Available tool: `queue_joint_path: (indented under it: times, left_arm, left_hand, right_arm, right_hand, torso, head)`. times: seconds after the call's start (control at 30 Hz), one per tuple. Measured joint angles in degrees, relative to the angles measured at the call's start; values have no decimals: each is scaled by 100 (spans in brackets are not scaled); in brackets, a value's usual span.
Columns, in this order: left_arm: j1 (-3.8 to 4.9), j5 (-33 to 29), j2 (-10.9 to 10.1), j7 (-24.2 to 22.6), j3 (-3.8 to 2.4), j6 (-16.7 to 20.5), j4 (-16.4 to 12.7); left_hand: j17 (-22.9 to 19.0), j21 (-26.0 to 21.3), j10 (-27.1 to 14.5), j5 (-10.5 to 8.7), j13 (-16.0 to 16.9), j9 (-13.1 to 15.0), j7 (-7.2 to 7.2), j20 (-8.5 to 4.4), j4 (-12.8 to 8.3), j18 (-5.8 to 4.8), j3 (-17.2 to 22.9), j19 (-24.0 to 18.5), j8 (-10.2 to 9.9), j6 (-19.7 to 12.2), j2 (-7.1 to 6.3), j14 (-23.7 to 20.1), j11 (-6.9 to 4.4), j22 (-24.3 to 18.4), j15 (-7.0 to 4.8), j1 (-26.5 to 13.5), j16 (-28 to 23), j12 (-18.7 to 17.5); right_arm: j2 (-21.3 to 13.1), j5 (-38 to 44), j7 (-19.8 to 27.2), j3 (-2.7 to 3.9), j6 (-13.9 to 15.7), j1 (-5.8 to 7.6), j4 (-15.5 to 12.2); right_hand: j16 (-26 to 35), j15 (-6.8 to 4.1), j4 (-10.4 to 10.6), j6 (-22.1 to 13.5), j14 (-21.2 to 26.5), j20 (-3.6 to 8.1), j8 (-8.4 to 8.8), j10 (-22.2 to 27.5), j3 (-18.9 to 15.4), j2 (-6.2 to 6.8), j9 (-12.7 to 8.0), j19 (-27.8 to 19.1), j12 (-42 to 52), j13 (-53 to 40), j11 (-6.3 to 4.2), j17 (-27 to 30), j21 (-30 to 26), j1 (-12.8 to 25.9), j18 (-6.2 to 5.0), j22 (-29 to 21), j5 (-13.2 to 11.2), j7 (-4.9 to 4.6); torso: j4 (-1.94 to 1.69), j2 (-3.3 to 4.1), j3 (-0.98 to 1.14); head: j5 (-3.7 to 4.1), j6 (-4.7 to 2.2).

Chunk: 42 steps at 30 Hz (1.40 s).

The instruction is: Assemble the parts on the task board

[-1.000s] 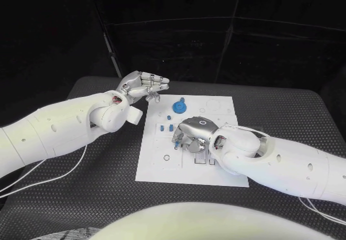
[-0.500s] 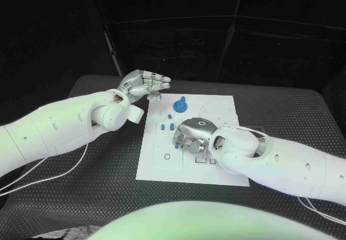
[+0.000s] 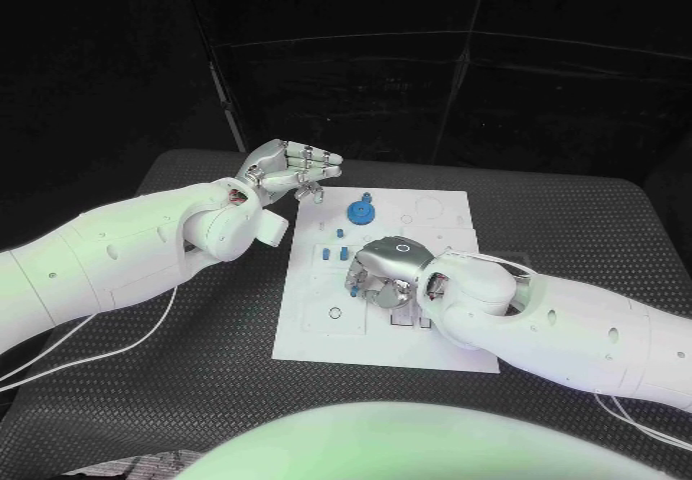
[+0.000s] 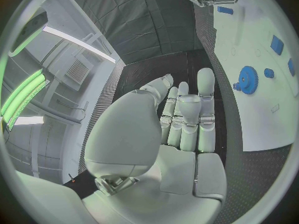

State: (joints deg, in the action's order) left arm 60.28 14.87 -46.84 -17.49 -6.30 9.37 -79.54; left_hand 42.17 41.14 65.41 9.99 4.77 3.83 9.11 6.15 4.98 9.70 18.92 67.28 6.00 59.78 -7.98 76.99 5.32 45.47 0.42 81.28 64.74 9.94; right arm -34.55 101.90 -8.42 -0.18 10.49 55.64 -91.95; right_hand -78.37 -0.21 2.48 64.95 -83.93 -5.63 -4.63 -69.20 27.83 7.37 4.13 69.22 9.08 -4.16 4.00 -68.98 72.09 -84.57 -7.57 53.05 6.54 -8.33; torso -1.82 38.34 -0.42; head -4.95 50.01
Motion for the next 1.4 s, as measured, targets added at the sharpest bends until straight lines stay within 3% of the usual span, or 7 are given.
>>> queue_joint_path:
  times: [0.4, 0.6, 0.77, 1.0, 1.23, 1.33, 1.4]
  left_arm:
    - [0, 0, 3, 11, 0, -18, 2]
    - [0, -1, -2, 17, 0, -27, -2]
    - [0, -1, -16, 25, 0, -36, -3]
    - [0, -1, -28, 38, 0, -54, -3]
    - [0, -2, -43, 53, 0, -71, 1]
    - [0, -2, -54, 57, 0, -80, 2]
    - [-1, -2, -61, 60, 1, -84, 3]
  left_hand:
    - [-9, 0, 0, 0, 1, 0, 0, 20, 0, 0, 0, -20, 0, 0, 0, 0, 0, -7, 0, 0, 0, 0]
    - [-9, 0, 0, 0, 1, 0, 0, 20, 0, 0, 0, -20, 0, 0, 0, 0, 0, -7, 0, 0, 0, 0]
    - [-9, 0, 0, 0, 1, 0, 0, 20, 0, 0, 0, -20, 0, 0, 0, 0, 0, -7, 0, 0, 0, 0]
    - [-8, 0, -21, 0, -5, 0, 0, 20, 0, 0, 0, -19, 0, 0, 0, 0, 21, -6, 0, 0, 0, 0]
    - [-8, 0, -21, 0, -4, 0, 0, 20, 0, 0, 0, -19, 0, 0, 0, 0, 21, -6, 0, 0, 0, 0]
    - [-8, 0, -21, 0, -4, 1, 0, 19, 0, 0, 0, -19, 0, 0, 0, 0, 21, -6, 0, 0, 0, 0]
    - [-8, 0, -21, 0, -4, 1, 0, 20, 0, 0, 0, -19, 0, 0, 0, 0, 21, -6, 0, 0, 0, 0]
  right_arm:
    - [70, 112, -77, -7, -174, 7, 42]
    - [72, 169, -147, -19, -199, 11, 68]
    - [68, 177, -154, -26, -174, 12, 68]
    - [-35, 166, -138, -41, -14, -33, -24]
    - [-422, 121, -71, -39, 341, -69, -393]
    - [-711, 82, -54, 25, 484, -89, -614]
    - [-890, 40, -52, 194, 551, -95, -703]
  right_hand:
    - [0, 0, -4, 11, 0, 0, 29, 0, -79, 29, 0, 0, -53, 0, 0, 39, 0, 180, 0, -67, 0, -11]
    - [68, 104, 47, -373, -1, -106, 101, 530, -225, 178, -45, -189, -302, 32, 178, 198, -206, 396, -1, -389, 0, -136]
    - [189, 146, 14, -586, 0, -198, 101, 927, -302, 192, -46, -366, -408, 46, 286, 443, -402, 424, -1, -690, 0, -196]
    - [216, 166, -19, -645, -20, -195, 101, 1036, -364, 173, -41, -403, -360, 43, 317, 513, -444, 444, 0, -779, 47, -196]
    - [216, 166, -42, -796, -20, -215, 101, 1077, -483, 196, -41, -423, -273, 33, 275, 549, -469, 467, -1, -830, 105, -167]
    - [216, 165, -65, -808, -20, -215, 101, 1098, -507, 196, -41, -422, -247, 33, 254, 560, -484, 467, -1, -834, 105, -155]
    - [216, 166, -60, -834, -20, -215, 101, 1112, -546, 196, -41, -422, -205, 28, 269, 562, -491, 467, 0, -838, 105, -129]
  torso:
    - [1, -4, 0]
    - [1, -5, -2]
    - [0, -8, -2]
    - [0, -8, 1]
    - [10, -8, 7]
    - [13, -8, 7]
    - [14, -8, 7]
  head:
    - [6, 0]
    - [14, 0]
    - [15, 1]
    - [15, 0]
    - [12, 0]
    - [27, -5]
    - [50, -16]
